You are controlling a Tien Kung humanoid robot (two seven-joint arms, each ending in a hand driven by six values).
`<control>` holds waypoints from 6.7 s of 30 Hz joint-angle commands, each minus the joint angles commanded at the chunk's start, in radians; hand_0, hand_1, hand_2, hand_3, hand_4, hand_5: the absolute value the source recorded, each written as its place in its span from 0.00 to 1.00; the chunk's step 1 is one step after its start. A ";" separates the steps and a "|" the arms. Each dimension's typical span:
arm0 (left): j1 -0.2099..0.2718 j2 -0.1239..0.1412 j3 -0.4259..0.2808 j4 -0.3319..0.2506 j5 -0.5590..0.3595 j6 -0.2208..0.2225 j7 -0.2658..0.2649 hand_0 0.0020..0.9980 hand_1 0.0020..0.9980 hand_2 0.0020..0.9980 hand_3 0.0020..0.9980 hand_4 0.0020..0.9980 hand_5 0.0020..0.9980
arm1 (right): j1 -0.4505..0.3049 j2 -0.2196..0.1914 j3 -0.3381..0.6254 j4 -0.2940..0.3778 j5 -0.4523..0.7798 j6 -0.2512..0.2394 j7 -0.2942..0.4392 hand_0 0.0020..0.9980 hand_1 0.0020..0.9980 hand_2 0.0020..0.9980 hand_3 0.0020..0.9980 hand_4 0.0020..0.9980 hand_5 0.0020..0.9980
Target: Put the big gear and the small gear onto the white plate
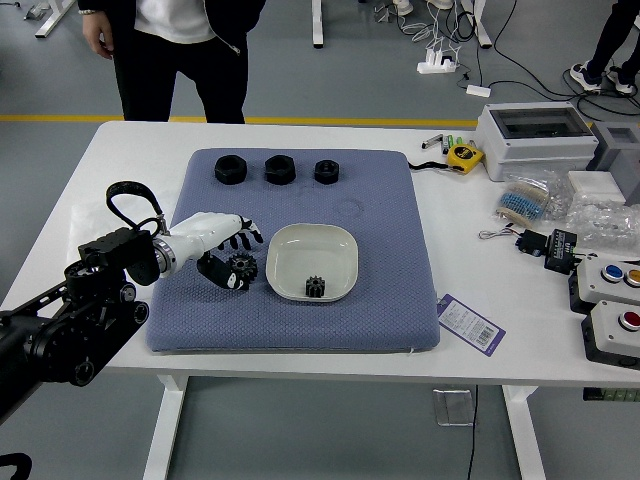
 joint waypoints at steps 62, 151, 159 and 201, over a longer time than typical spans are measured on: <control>-0.106 -0.083 0.065 -0.033 -0.059 0.052 -0.002 0.22 0.31 0.36 0.50 0.18 0.00 | 0.008 0.000 0.013 0.004 -0.025 -0.007 -0.008 0.69 0.66 0.73 0.57 0.80 0.71; 0.399 -0.077 -0.460 -0.404 -1.034 0.213 -0.048 0.47 0.56 0.61 0.62 0.93 0.45 | -0.011 -0.010 -0.083 0.003 0.109 0.014 0.056 0.69 0.67 0.73 0.57 0.80 0.71; 0.486 -0.070 -0.553 -0.412 -1.044 0.223 -0.089 0.47 0.56 0.60 0.62 0.92 0.46 | -0.058 -0.009 -0.205 0.008 0.330 0.046 0.110 0.78 0.75 0.81 0.66 0.81 0.70; 0.540 -0.114 -0.797 -0.451 -0.991 0.206 -0.100 0.49 0.58 0.62 0.62 0.89 0.46 | -0.075 0.001 -0.176 -0.022 0.571 0.151 0.000 0.77 0.80 0.87 0.86 0.91 0.78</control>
